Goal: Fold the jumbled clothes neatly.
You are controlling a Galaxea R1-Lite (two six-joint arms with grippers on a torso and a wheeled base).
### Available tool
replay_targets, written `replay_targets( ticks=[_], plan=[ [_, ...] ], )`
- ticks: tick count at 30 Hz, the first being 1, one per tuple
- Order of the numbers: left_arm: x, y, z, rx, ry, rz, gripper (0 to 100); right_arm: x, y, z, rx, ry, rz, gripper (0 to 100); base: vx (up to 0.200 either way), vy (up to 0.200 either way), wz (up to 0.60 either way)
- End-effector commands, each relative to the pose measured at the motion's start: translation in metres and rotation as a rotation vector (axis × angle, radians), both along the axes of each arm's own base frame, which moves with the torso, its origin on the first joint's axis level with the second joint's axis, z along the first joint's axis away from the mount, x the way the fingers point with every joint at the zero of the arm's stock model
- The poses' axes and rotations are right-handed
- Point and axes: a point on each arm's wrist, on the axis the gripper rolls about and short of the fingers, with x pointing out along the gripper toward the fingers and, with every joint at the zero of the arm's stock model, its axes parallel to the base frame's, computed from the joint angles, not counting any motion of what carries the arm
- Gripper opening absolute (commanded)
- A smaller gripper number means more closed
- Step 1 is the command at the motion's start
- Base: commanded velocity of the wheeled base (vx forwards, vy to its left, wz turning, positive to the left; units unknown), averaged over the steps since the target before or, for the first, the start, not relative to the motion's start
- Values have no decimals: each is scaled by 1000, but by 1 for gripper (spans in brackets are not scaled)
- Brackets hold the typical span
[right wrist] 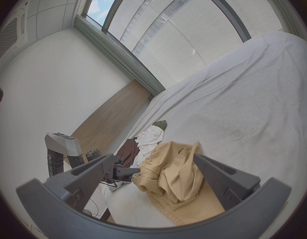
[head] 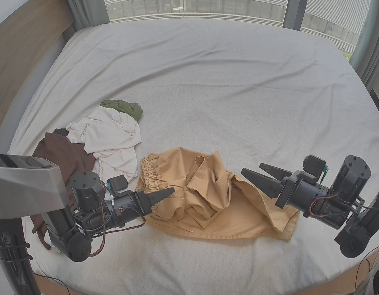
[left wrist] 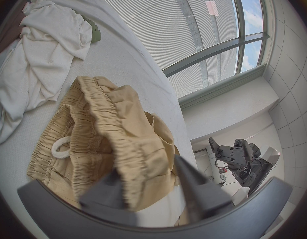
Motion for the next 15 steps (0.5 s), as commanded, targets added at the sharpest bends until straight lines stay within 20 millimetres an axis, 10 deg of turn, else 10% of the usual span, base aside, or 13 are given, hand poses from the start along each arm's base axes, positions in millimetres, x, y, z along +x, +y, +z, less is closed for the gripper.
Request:
replay_targets(
  ticks=[1,15],
  plan=[
    [0,2,2,-2,-6,7,0,0,0,-1,0,4,0,100,0,0,0],
    [-10,41,58,-60,-158,116,0,-4,17,-7,-16,19,55,100,0,0,0]
  ],
)
